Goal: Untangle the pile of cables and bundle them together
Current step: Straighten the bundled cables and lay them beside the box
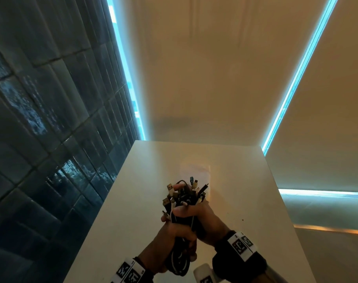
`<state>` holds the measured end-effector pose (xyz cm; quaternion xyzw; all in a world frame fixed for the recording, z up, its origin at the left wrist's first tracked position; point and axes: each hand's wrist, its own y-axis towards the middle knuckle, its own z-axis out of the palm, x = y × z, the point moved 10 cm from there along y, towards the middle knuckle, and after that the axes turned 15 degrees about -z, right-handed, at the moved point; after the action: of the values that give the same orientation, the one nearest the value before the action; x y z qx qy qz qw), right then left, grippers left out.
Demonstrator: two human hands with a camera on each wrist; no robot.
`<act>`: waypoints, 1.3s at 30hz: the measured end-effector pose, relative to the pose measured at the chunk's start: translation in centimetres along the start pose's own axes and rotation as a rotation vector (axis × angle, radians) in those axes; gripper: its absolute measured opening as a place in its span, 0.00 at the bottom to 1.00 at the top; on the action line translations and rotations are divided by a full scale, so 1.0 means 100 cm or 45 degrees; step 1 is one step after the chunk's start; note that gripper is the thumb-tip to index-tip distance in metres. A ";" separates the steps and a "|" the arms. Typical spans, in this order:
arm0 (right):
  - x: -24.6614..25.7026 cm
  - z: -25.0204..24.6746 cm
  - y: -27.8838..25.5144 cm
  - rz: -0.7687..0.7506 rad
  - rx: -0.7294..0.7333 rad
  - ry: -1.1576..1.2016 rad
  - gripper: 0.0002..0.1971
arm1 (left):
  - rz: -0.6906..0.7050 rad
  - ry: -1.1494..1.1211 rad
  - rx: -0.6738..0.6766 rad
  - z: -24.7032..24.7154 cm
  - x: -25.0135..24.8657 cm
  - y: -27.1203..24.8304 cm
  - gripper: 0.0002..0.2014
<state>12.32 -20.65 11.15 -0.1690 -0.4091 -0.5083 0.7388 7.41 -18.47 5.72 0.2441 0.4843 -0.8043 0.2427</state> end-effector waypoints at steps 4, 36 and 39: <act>-0.010 -0.011 -0.004 0.016 0.010 -0.104 0.30 | 0.024 0.025 0.057 -0.007 0.009 0.006 0.11; -0.160 -0.225 -0.029 0.652 -1.150 -0.330 0.08 | 0.147 0.414 -1.123 -0.158 -0.012 0.070 0.09; -0.171 -0.227 -0.028 0.629 -1.253 -0.309 0.06 | 0.118 0.477 -1.124 -0.169 -0.012 0.078 0.10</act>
<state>17.11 -26.52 -16.39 -0.6416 -0.1541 -0.4280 0.6176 15.91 -6.35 -5.63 0.2798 0.8034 -0.4525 0.2675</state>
